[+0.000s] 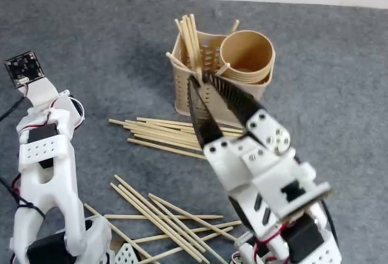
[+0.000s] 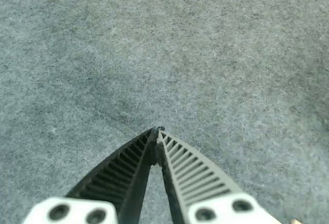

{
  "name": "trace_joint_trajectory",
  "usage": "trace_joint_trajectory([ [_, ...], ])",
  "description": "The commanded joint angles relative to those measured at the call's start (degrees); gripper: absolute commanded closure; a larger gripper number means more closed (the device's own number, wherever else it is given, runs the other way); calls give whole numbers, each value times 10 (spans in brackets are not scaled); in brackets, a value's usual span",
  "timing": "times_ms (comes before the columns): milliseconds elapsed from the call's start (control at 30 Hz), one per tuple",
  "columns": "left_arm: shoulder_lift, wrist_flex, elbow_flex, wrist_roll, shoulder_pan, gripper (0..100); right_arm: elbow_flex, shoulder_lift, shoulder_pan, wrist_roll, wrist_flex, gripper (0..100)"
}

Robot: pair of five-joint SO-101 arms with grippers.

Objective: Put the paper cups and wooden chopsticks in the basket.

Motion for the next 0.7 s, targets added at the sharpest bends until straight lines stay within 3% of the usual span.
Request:
trace_joint_trajectory([
  [0,-15,-11,-3,2,-4,992,-141,110,6,-7,-15,992],
  [333,-15,-11,-3,2,-4,992,-334,338,52,-7,-15,992],
  [667,-15,-11,-3,2,-4,992,-349,446,117,-8,-15,992],
])
